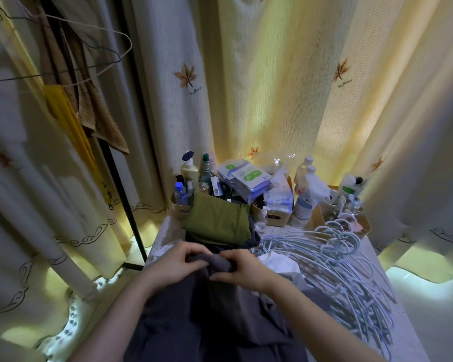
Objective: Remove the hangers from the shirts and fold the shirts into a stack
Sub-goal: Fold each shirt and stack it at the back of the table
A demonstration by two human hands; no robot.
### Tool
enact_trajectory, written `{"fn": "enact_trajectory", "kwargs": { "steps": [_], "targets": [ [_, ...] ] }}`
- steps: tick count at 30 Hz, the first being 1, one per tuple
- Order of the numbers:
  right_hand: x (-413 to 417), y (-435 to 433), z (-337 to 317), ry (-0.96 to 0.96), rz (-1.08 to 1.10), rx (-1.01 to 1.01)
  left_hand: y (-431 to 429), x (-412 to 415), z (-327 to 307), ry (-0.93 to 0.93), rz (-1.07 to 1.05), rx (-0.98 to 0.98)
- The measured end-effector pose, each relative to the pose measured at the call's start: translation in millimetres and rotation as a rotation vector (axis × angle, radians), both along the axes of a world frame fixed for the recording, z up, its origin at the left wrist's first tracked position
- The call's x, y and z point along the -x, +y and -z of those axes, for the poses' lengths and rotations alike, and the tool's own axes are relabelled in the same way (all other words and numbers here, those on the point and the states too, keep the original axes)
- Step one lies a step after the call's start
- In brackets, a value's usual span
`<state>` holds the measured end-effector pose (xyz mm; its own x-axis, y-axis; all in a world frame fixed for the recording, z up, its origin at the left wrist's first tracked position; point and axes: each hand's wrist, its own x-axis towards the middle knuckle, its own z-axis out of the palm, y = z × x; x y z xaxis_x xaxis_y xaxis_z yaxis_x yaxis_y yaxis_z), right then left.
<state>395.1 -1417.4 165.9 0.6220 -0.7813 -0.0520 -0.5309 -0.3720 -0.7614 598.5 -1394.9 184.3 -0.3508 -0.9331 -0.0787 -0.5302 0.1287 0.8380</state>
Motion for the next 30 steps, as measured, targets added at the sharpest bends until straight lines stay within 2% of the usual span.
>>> {"fn": "enact_trajectory", "kwargs": {
  "steps": [4, 6, 9, 11, 13, 16, 18, 20, 23, 24, 28, 30],
  "targets": [
    [40, -8, -8, 0.034, -0.024, -0.005, -1, -22, -24, 0.092, -0.174, 0.085],
    [56, -13, -14, 0.053, 0.012, 0.04, 1, -26, -31, 0.081, -0.218, 0.082],
    [53, -15, -31, 0.013, 0.038, 0.198, 1, -10, -32, -0.091, -0.051, -0.038],
    [42, -14, -44, 0.039, 0.023, 0.309, 0, 9, -30, -0.135, 0.013, -0.026],
    [40, -13, -54, 0.175, 0.023, 0.358, -2, 19, -36, -0.044, -0.039, 0.007],
    [63, -15, -63, 0.537, 0.026, 0.307, -3, 9, -47, 0.083, -0.099, 0.061],
    [88, -15, -65, 0.579, 0.014, 0.188, -2, -3, -53, 0.067, -0.077, 0.079],
    [111, -13, -67, 0.401, 0.045, 0.079, -1, -17, -55, 0.039, -0.074, 0.047],
    [134, -8, -69, -0.16, 0.193, -0.153, -1, -36, -58, -0.02, -0.118, 0.005],
    [136, -6, -71, -0.275, 0.231, -0.192, -1, -39, -61, -0.016, -0.125, 0.019],
    [123, -2, -82, -0.49, 0.346, -0.194, -1, -28, -84, 0.194, -0.218, 0.264],
    [117, -4, -88, -0.528, 0.418, -0.188, -2, -21, -91, 0.262, -0.319, 0.332]
  ]
}}
